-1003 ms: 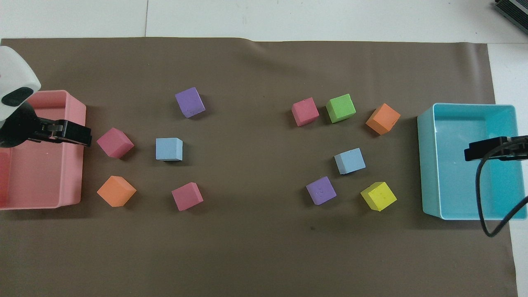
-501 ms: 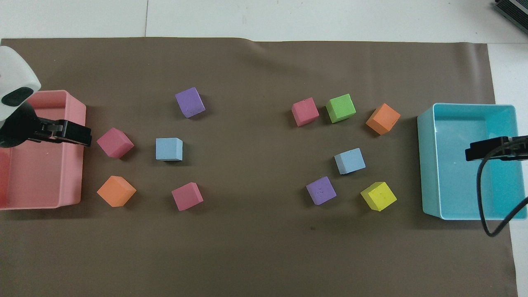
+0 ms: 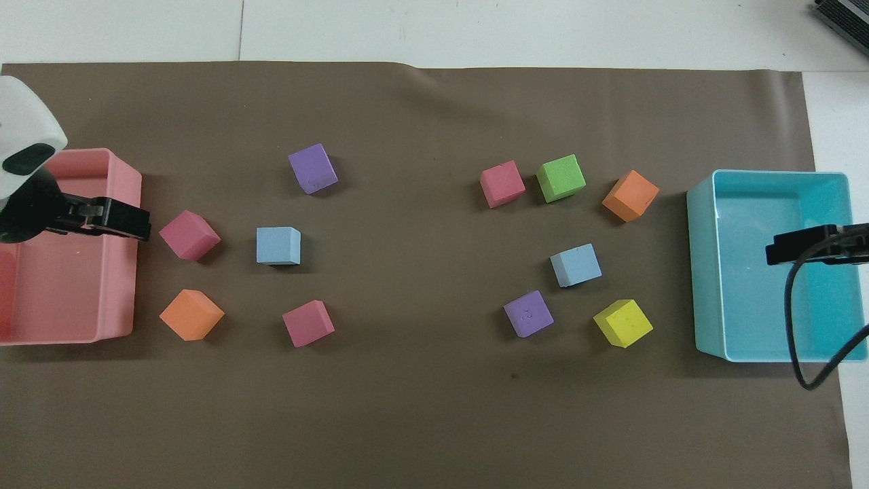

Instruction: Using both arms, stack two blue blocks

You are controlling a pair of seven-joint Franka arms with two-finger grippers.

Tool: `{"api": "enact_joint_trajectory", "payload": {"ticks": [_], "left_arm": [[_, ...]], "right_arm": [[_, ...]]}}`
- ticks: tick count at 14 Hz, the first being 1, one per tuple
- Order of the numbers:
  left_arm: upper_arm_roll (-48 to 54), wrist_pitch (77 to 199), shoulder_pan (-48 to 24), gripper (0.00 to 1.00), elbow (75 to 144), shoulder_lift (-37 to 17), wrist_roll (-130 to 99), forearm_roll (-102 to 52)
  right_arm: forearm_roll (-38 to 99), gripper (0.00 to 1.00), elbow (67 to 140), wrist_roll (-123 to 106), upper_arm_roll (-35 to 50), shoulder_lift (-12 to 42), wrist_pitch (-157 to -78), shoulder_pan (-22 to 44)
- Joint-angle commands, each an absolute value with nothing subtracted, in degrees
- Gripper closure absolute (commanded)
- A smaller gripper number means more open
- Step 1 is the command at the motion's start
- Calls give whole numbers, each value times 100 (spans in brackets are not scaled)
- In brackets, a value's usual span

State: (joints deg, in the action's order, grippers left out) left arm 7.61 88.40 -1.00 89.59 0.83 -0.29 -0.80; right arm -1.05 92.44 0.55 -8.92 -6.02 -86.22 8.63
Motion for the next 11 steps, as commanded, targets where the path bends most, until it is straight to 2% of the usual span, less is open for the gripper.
{"api": "enact_joint_trajectory", "payload": {"ticks": [1,11], "left_arm": [[773,8842,-53,0,8982,132,-18,-88],[773,8842,-53,0,8982,132,-18,-88]], "right_arm": [[-167,0,9378,62,-879,-721,-8719,826],[-158,0,9387,9,-887,-729,-8710,818]]}}
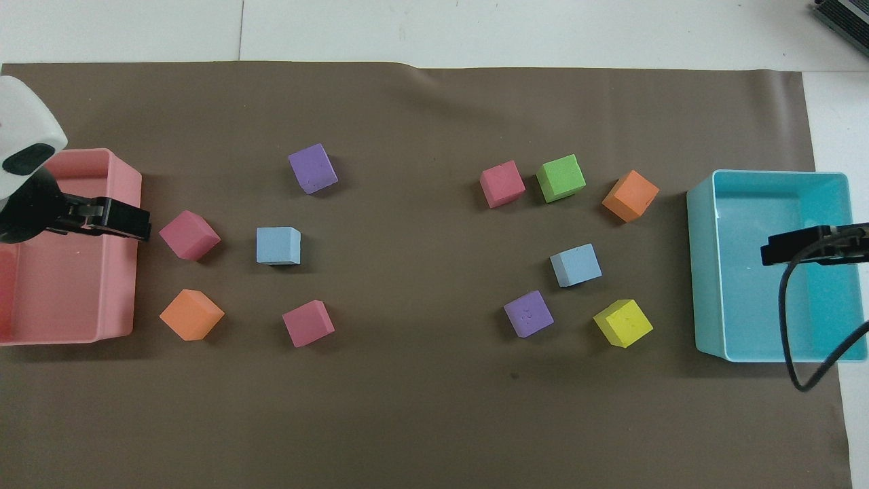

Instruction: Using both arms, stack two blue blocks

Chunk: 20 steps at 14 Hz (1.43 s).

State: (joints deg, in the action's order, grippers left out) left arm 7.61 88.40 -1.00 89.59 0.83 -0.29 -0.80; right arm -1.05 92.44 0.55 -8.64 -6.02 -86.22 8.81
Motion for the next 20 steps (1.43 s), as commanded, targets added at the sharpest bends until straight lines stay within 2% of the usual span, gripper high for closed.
{"api": "enact_joint_trajectory", "payload": {"ticks": [1,6,11,13,20], "left_arm": [[773,8842,-61,0,8982,132,-18,-88],[773,8842,-53,0,8982,132,-18,-88],[773,8842,-61,0,8982,132,-18,-88],[773,8833,-62,0,8982,132,-18,-88],[773,8842,-53,0,8982,132,-18,-88]], "right_arm": [[-150,0,9378,26,-888,-703,-8806,817],[9,0,9483,280,-826,-396,-9263,931],[44,0,10466,413,-817,-255,-10492,1432],[44,0,10660,396,-817,-141,-10730,1485],[255,0,10766,369,-817,843,-11777,1846]]}}
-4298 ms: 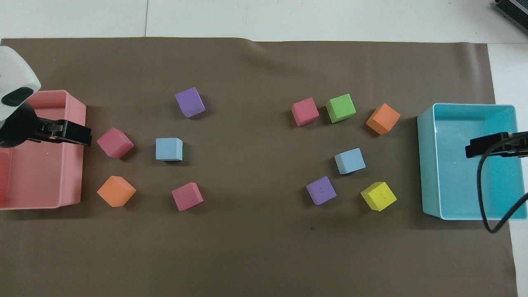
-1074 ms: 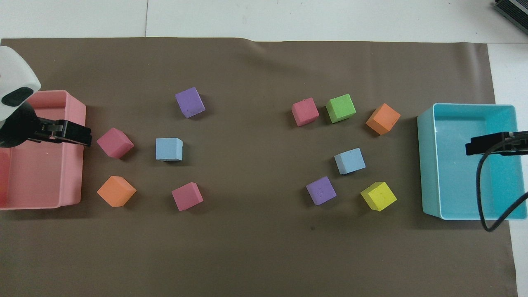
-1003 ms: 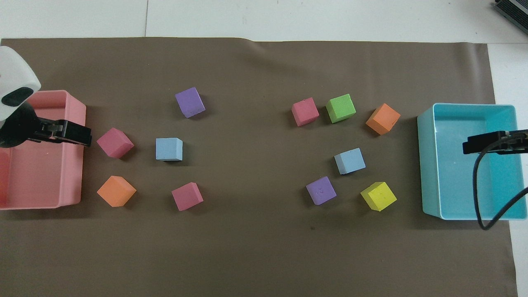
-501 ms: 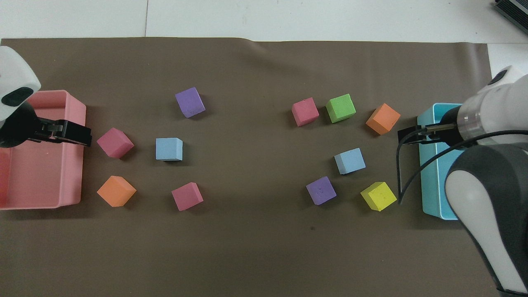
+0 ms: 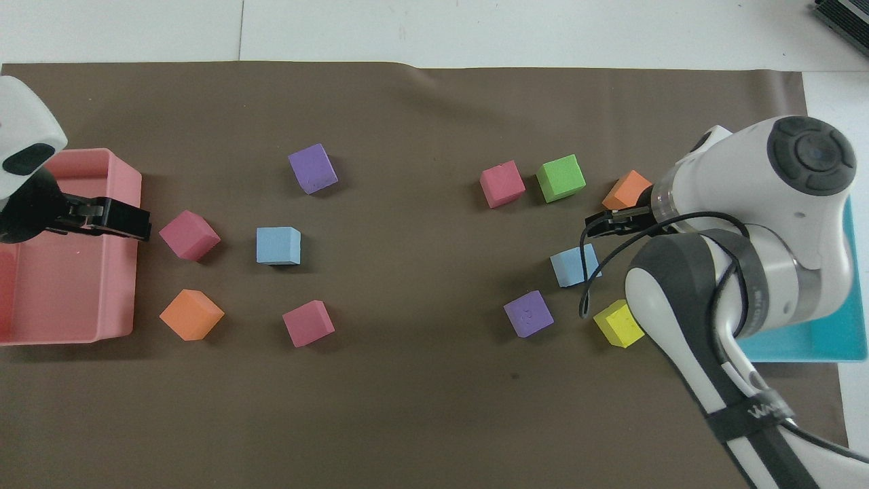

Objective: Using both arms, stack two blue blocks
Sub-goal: 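Reach the right gripper to the light blue cube near the green cube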

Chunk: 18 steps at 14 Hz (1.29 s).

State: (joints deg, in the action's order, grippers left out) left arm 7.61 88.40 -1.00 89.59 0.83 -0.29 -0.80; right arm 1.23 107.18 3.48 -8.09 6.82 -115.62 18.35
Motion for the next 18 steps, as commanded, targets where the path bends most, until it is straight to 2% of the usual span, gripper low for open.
{"api": "enact_joint_trajectory", "payload": {"ticks": [1,6,13,18], "left_arm": [[773,8833,-61,0,8982,132,-18,-88],[773,8842,-61,0,8982,132,-18,-88],[773,8842,-53,0,8982,132,-18,-88],[773,8842,-53,0,8982,132,-18,-88]], "right_arm": [[255,0,10828,326,-817,957,-11864,1846],[334,0,11170,-8,-756,1274,-12532,2004],[624,0,11794,-633,-747,1301,-13095,2013],[624,0,11892,-572,-747,1493,-13298,2004]]}}
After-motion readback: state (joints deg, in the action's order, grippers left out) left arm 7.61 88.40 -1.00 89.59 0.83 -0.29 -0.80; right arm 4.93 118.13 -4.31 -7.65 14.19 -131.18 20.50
